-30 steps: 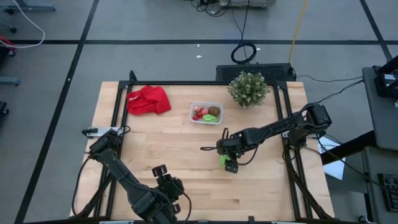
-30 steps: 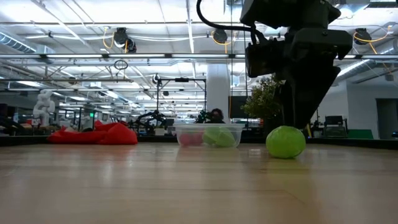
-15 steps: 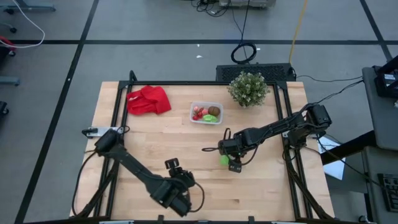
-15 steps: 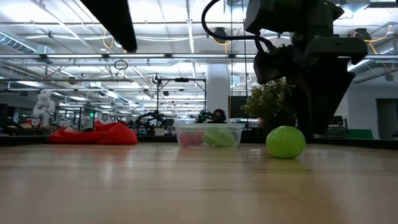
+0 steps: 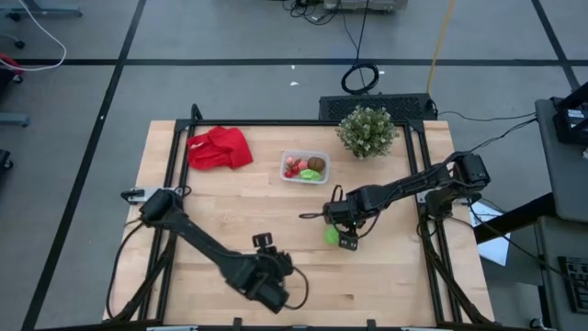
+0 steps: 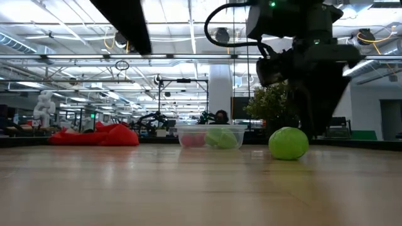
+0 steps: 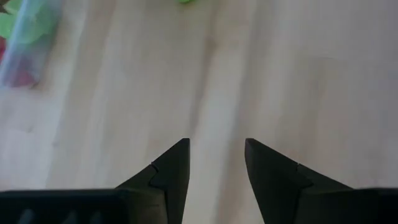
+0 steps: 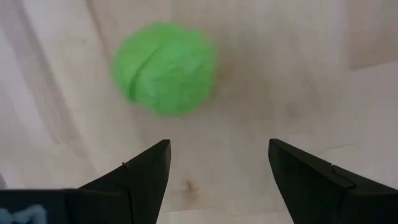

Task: Pick and placing Produce into tupperware
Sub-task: Put the cabbage into the bin

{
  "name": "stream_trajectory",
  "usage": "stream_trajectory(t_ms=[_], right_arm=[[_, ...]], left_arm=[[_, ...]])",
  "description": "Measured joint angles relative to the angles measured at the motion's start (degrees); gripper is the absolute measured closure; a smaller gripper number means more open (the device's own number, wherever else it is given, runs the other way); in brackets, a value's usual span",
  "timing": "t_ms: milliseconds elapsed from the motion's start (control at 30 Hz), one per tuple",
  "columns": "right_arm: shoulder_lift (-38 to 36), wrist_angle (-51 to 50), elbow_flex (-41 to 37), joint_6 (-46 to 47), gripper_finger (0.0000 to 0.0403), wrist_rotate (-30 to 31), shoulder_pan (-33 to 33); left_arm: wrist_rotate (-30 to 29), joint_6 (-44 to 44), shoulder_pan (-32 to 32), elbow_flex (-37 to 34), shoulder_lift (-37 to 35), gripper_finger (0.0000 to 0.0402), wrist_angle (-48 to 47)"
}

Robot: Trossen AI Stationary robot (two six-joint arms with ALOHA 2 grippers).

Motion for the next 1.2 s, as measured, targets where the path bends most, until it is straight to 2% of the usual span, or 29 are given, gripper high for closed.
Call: stream_trajectory(t_ms=[167,267,400,600,700,833,1000,1200], right_arm=[[-2.4,1.5,0.0,-2.3,0.014,7.5,-3.9],[-5.2,2.9,0.0,-4.1,0.014,8.2,-7.1],[-11.4,5.3,0.0,-4.9,0.014,8.2,-11.0],[-24.3,12.5,0.0,-5.1,0.014,8.1,-13.6],[-30.5,16.5,0.0,-5.2,0.014,8.1,-13.0],[-36.6,19.4,0.0,-5.2,0.014,8.0,-11.3],[-40.1,18.9,0.0,-4.9,0.014,8.0,-10.1],[-39.8,18.9,0.0,-4.7,0.014,8.0,-9.7]], left_arm=[[2.4,-1.0,-5.0,0.0,-3.9,0.0243,1.8],[2.4,-2.5,-8.0,0.1,-6.6,0.0243,3.6],[2.6,-3.4,-9.0,0.0,-6.9,0.0243,5.5],[2.9,-0.2,-4.8,0.0,-5.2,0.0243,5.8],[2.3,5.0,-2.2,0.0,-5.5,0.0243,7.4],[2.3,5.6,0.3,0.0,-6.1,0.0243,7.5],[2.2,8.8,2.5,0.0,-6.0,0.0243,9.8],[4.7,13.6,4.0,0.0,-6.0,0.0243,15.8]])
